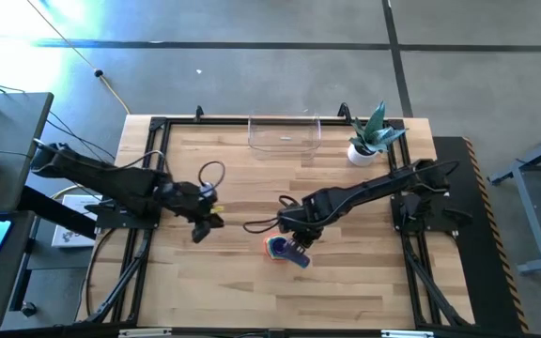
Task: Nest measuring cups in basket
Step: Put the stacked measuring cups into the transparent bin
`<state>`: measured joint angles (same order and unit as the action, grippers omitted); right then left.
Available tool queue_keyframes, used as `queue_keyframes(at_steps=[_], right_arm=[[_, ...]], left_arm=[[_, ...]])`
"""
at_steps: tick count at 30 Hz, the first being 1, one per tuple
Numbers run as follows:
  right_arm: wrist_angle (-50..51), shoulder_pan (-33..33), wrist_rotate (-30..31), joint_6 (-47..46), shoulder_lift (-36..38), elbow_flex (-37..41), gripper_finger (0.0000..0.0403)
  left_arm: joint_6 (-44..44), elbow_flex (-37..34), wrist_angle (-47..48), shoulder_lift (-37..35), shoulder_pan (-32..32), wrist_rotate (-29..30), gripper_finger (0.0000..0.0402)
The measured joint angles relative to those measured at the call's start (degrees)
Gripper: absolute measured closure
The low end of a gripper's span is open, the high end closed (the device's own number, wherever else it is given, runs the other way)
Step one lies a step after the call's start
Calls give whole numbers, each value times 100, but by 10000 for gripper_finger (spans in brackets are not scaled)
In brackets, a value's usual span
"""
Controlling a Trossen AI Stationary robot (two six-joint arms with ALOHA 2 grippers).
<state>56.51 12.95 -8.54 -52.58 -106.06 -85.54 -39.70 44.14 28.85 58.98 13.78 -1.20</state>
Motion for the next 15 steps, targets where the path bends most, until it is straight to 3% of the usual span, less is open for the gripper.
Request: queue_keyframes(at_steps=[8,15], right_arm=[[-61,-4,-99,-107,0,0,332],[-61,-4,-178,-162,0,0,332]], left_arm=[[190,-1003,-349,-1555,148,464,339],[694,-2105,-1210,-2991,170,719,339]])
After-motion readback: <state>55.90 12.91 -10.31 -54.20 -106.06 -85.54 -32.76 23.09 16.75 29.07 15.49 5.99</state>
